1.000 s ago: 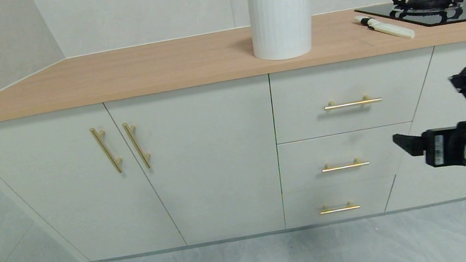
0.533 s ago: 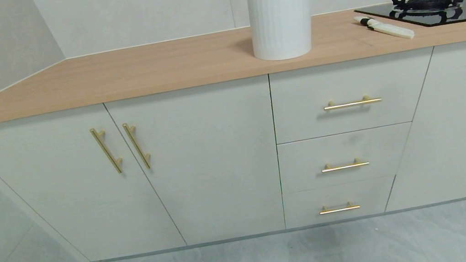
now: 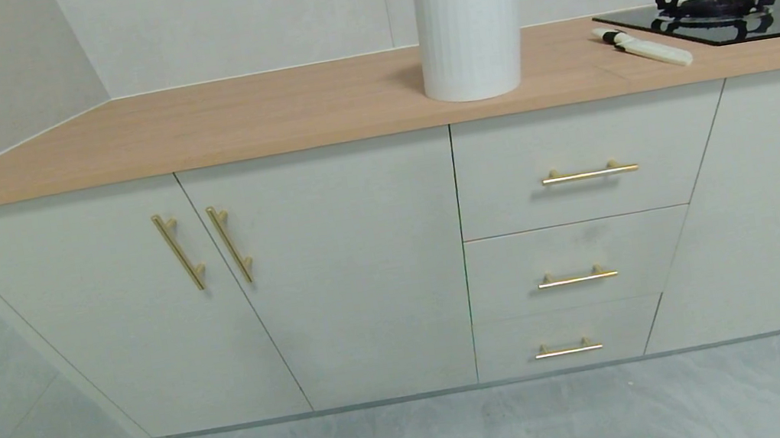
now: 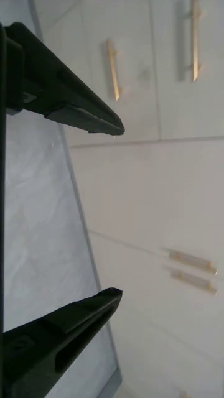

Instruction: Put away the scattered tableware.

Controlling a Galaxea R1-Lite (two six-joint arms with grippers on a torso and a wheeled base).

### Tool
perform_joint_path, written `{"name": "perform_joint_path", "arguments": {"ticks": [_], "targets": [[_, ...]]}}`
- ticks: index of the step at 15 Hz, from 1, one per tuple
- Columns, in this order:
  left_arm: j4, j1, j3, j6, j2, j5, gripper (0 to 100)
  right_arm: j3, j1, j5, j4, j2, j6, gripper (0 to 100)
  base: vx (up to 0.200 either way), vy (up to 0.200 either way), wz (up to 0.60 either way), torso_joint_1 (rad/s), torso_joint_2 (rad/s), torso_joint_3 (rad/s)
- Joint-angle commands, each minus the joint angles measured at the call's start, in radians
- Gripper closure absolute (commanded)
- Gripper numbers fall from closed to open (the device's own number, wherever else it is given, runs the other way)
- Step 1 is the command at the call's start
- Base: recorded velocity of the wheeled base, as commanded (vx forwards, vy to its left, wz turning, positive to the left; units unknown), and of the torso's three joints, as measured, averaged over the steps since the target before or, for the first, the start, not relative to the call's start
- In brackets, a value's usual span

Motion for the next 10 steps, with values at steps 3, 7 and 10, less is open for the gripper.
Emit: {"name": "perform_joint_path", "arguments": {"ticks": [3, 7, 10], "targets": [[0.0, 0.0, 0.0, -0.001, 0.0, 0.001, 0, 0.067, -0.09, 0.033, 0.029, -0.202, -0.012, 0, 0.0, 0.0, 0.0, 0.0, 0.0, 0.0], [0.0, 0.0, 0.0, -0.001, 0.0, 0.001, 0, 0.183, -0.101, 0.375, -0.049, -0.226, 0.096, 0, 0.0, 0.0, 0.0, 0.0, 0.0, 0.0], [0.0, 0.0, 0.0, 0.0, 0.0, 0.001, 0, 0.401, -0.101, 0.455, -0.256, -0.226, 0.103, 0, 0.0, 0.0, 0.0, 0.0, 0.0, 0.0]]}}
